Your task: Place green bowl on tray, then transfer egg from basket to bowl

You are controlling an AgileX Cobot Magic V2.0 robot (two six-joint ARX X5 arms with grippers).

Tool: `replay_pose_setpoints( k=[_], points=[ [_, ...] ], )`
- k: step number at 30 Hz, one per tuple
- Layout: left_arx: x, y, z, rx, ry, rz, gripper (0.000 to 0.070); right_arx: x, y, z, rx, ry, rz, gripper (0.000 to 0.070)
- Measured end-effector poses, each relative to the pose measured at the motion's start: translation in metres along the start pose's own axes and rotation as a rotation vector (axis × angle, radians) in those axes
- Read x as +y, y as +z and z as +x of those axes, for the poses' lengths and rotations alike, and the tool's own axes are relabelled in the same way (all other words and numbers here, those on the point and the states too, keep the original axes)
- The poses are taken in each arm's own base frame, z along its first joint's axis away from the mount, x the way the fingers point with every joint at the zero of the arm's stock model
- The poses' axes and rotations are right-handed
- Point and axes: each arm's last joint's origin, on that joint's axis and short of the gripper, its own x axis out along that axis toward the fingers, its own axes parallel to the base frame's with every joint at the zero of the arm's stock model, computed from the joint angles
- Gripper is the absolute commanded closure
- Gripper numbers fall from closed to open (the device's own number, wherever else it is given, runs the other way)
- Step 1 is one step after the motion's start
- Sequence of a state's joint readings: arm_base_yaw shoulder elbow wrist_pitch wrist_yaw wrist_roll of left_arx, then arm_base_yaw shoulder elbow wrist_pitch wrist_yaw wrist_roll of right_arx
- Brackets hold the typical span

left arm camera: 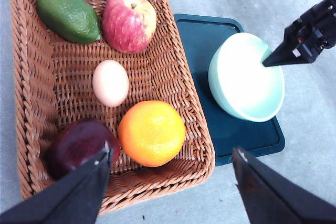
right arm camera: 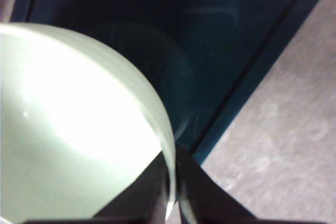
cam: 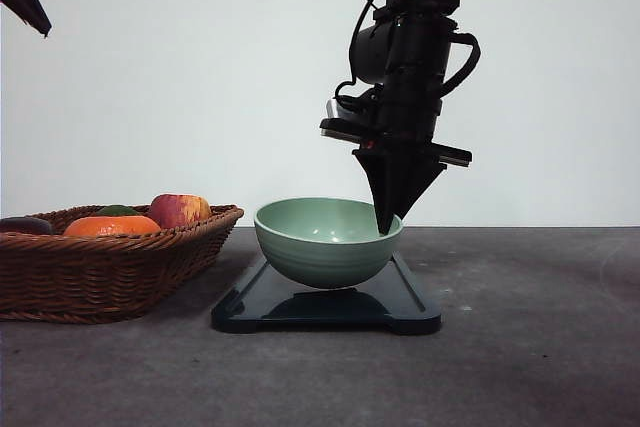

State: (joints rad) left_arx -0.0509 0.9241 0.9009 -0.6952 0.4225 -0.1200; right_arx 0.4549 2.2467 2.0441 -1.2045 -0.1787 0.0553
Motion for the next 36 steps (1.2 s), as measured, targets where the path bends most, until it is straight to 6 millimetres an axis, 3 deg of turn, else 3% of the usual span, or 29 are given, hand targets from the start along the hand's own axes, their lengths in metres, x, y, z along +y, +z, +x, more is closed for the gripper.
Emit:
replay_pose_setpoints(
  k=[2, 6, 8, 18, 28, 36],
  points=[
    [0.000, 0.000, 0.000, 0.000, 0.000, 0.000, 0.0230, 0.000, 0.000, 0.000, -0.001, 0.000, -0.001, 0.0687],
    [0.000, 0.000, 0.000, 0.000, 0.000, 0.000, 0.0230, 0.002, 0.001, 0.000, -0.006, 0.002, -0.009, 0.0531],
    [0.000, 0.000, 0.000, 0.000, 0.000, 0.000, 0.0230, 0.004, 0.001, 0.001, -0.006, 0.002, -0.013, 0.0492],
    [0.000, 0.000, 0.000, 0.000, 0.000, 0.000, 0.0230, 0.009, -0.002, -0.008, 0.001, 0.003, -0.019, 0.0491],
    [0.000, 0.000, 0.000, 0.000, 0.000, 0.000, 0.0230, 0.021, -0.007, -0.075, -0.307, 0.022, -0.076, 0.0491],
    [0.000, 0.000, 0.000, -0.005, -0.001, 0.002, 0.0230, 0.017, -0.046, -0.063, -0.425, 0.034, -0.102, 0.0491]
  ],
)
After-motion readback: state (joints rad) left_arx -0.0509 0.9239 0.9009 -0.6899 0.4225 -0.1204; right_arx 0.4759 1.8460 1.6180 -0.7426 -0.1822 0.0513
